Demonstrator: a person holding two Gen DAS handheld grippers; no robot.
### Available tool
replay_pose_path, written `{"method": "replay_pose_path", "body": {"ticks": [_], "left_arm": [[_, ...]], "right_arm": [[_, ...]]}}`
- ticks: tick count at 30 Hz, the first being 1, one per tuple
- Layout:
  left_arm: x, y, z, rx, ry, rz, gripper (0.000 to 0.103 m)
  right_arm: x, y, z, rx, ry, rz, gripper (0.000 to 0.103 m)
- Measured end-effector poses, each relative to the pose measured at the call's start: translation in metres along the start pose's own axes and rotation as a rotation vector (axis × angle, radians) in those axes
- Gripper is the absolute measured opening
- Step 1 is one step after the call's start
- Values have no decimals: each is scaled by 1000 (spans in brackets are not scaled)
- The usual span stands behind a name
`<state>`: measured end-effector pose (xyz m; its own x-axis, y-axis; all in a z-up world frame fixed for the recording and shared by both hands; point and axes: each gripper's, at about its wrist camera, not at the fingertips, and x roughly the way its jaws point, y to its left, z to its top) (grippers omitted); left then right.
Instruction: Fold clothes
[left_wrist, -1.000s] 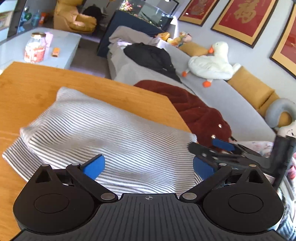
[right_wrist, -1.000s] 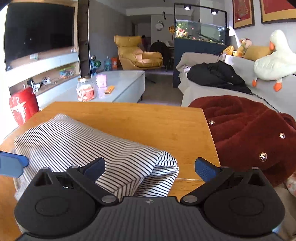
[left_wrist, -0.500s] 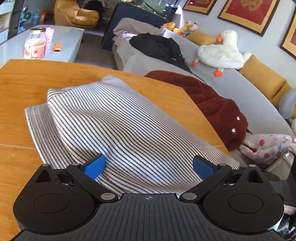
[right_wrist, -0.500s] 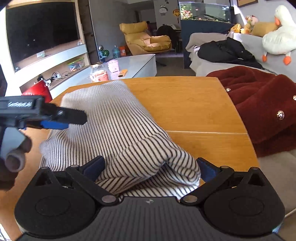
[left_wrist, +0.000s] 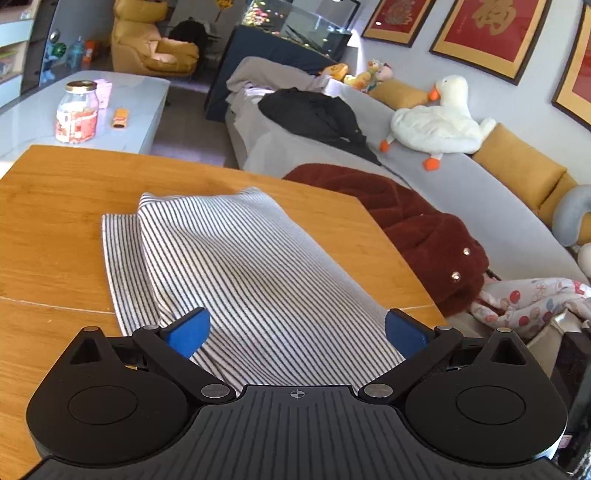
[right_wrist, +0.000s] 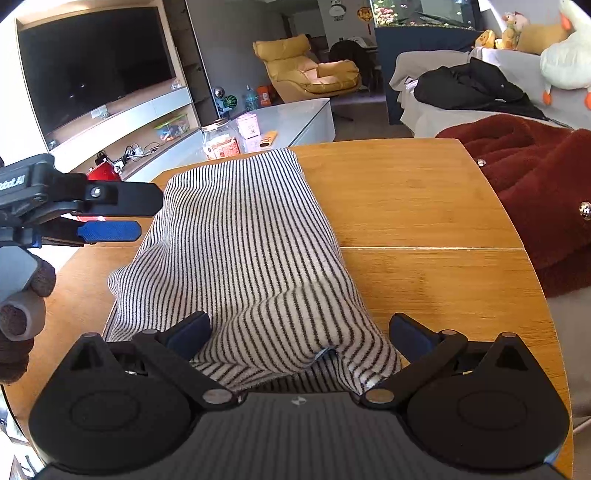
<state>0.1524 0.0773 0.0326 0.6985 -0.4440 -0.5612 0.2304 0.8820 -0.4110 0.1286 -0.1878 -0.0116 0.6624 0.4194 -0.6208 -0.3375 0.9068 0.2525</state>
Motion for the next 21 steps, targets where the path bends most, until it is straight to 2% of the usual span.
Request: {"method": "replay_pose_path", "body": {"ticks": [3,7,9,13,21], "left_arm": [[-5,1,-6,-23,29,-37,103],[-4,4,-20,-35,70,-48,103],[0,3,-23,-27,78,-38,103],[9,2,-29,-8,92,-14,103],[21,3,-23,57,112,32,103]], "right_arm": [[-13,-10,9,44,-28,32,103],[-31,-13,23,-23,-129,-60,103],[-24,-15,25,-48,-111,-118,103],[-1,-17,11,-93,-43,-181,103],[-13,-3,-5,-109,-66,-219,103]]}}
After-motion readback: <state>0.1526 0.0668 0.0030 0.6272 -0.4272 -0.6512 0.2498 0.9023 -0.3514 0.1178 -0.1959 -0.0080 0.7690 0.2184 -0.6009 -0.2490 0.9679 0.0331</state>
